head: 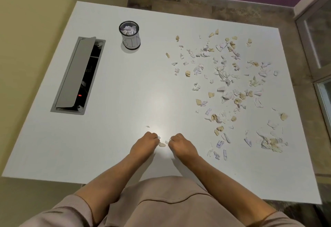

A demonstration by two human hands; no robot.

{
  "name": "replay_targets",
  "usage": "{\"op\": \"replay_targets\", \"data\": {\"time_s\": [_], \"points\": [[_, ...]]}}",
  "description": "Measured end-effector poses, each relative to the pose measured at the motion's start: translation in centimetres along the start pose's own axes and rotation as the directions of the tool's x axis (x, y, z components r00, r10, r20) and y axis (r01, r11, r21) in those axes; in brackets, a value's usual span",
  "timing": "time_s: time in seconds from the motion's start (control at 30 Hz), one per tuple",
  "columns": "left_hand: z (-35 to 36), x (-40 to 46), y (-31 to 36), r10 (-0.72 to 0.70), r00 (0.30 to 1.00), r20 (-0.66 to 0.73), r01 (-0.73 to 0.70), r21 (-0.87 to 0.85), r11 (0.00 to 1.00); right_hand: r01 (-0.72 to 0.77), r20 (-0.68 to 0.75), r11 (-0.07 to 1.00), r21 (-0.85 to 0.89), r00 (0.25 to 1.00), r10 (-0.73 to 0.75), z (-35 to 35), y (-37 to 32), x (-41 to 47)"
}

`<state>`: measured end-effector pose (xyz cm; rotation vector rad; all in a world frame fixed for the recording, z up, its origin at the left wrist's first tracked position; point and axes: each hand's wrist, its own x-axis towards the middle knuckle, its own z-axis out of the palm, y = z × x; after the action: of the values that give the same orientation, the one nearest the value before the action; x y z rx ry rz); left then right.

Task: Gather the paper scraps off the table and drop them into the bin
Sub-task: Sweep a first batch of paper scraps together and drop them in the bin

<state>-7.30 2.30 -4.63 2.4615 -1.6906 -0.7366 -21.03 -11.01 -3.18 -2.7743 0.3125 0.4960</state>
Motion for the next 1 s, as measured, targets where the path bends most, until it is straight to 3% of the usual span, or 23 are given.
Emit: {"op": "replay_targets", "data": {"time_s": [0.13, 0.27, 0.4, 0.5, 0.6, 0.7, 0.8, 1.0], "points": [[0.7, 0.2, -0.5, -0.004, 1.0, -0.019, 0.003, -0.043, 0.999, -0.048, -0.011, 0.998, 0.032, 0.999, 0.048, -0.4, -0.2, 0.3], [0.3, 0.4, -0.6, -0.126, 0.99, -0.066, 0.097, -0.34, 0.935, -0.167, 0.041, 0.955, 0.246, 0.986, 0.161, -0.9, 0.1, 1.2], [-1.2, 0.7, -0.4, -0.34, 0.94, 0.01, 0.249, -0.7, 0.669, -0.311, 0.033, 0.682, 0.662, 0.921, 0.388, -1.6, 0.7, 1.7], [-2.5, 1.2, -0.9, -0.483, 0.872, 0.079, 0.323, -0.834, 0.447, -0.374, 0.077, 0.459, 0.806, 0.835, 0.545, -2.7, 0.9, 2.4], [-4.2, 2.1, -1.7, -0.547, 0.832, 0.095, 0.312, -0.895, 0.319, -0.342, 0.151, 0.223, 0.913, 0.79, 0.595, -4.1, 1.2, 3.9], [-6.3, 3.4, -2.8, -0.608, 0.787, 0.104, 0.275, -0.942, 0.195, -0.229, 0.17, 0.025, 0.973, 0.79, 0.589, -6.1, 1.1, 5.8], [-8.5, 5.0, -4.0, -0.647, 0.755, 0.108, 0.222, -0.97, 0.096, -0.16, 0.188, -0.1, 0.982, 0.797, 0.574, -8.2, 0.9, 8.1], [-14.1, 9.4, -7.1, -0.732, 0.681, 0.02, 0.124, -0.988, 0.088, -0.067, 0.138, -0.148, 0.987, 0.824, 0.55, -13.0, 1.1, 14.5]]}}
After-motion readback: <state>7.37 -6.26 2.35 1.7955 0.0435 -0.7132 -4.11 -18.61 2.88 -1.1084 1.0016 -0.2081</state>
